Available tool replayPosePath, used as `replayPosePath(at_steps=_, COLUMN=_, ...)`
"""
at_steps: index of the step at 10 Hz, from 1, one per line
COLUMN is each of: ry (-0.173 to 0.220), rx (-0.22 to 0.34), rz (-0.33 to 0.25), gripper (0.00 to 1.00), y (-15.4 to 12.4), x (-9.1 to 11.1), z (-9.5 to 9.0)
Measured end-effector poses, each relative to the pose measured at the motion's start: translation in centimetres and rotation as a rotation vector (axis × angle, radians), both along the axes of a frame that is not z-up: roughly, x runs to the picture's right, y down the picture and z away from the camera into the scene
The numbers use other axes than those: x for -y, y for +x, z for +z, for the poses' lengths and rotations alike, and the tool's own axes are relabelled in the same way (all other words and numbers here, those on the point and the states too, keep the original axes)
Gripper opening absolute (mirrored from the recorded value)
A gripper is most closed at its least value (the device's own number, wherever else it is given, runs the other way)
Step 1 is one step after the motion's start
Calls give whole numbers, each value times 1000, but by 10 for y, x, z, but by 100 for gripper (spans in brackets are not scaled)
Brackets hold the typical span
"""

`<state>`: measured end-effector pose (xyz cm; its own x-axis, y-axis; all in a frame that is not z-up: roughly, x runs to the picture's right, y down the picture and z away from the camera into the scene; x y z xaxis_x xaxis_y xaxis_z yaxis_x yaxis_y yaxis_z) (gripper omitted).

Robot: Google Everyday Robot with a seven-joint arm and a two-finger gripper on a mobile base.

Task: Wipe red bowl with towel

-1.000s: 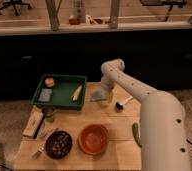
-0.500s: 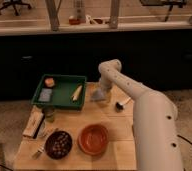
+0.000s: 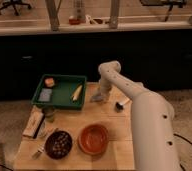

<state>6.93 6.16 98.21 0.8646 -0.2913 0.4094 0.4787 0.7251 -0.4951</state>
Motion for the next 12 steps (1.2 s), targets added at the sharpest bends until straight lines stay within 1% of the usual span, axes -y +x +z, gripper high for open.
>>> replayPosePath(at_steps=2, ry=7, rx=4, rz=-1, gripper=11, y=-2, x=1, z=1)
replayPosePath(at_steps=3, ry=8, rx=3, rz=-4, gripper=4, y=-2, x=2, z=1)
replayPosePath(at_steps=4, ry=4, rx=2, rz=-4, gripper=0, y=-2, x=1, z=0)
replayPosePath(at_steps=6, ry=1, rx=5, rz=-7, gripper=0, y=0, x=0, z=-3)
replayPosePath(at_steps=8, ry=13, rx=11, rz=-11, gripper=0, y=9, x=8, z=-19)
replayPosePath(at_steps=9, ry=23, rx=24, rz=-7, gripper=0, y=9, x=15, z=-27)
replayPosePath(at_steps=12, ry=43, rx=41, rz=0, gripper=0, y=12, x=23, z=-36)
